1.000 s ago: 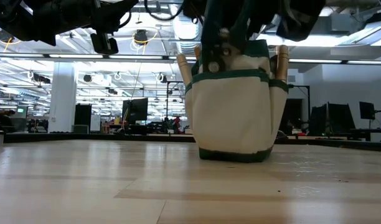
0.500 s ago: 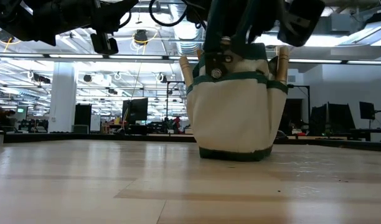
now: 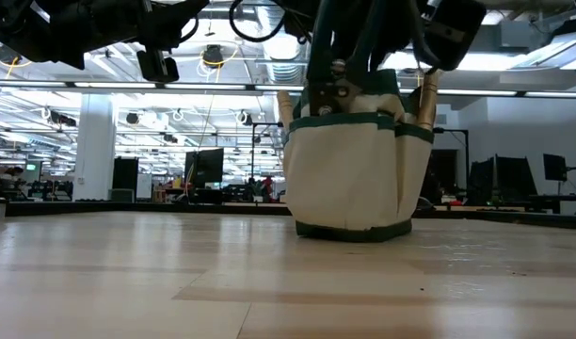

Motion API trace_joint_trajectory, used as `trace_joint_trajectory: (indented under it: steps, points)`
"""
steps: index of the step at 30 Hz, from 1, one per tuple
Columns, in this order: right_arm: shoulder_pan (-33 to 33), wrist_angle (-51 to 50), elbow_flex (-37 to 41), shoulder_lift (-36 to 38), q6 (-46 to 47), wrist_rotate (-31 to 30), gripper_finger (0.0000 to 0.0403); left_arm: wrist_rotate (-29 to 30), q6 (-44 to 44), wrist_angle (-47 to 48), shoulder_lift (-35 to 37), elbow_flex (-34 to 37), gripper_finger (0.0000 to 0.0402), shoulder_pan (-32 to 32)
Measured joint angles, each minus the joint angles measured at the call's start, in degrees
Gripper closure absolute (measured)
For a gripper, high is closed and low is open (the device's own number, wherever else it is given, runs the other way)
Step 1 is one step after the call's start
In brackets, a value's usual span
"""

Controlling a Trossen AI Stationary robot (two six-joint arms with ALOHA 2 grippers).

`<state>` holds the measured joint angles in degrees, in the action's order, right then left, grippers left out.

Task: Pick & Place Garden tools in Gardening bag
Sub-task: Put the green shear scissor into the green gardening bag

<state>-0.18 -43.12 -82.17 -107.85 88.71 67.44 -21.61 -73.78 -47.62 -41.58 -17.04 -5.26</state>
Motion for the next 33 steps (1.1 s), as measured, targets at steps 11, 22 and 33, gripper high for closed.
trace_joint_trajectory:
  steps: [11,22,33]
  points:
    - [-0.1,-1.7,0.0,-0.2,-0.4,-1.1,0.0358,0.0,0.0,0.0,0.0,0.0,0.0256,0.0]
    - [1.2,0.7,-0.2,-0.1,-2.3,-3.0,0.0303,0.1,0.0,0.0,0.0,0.0,0.0256,0.0]
    - [-1.1,-0.6,-2.4,4.0,-2.6,-3.2,0.0235,0.1,0.0,0.0,0.0,0.0,0.0256,0.0]
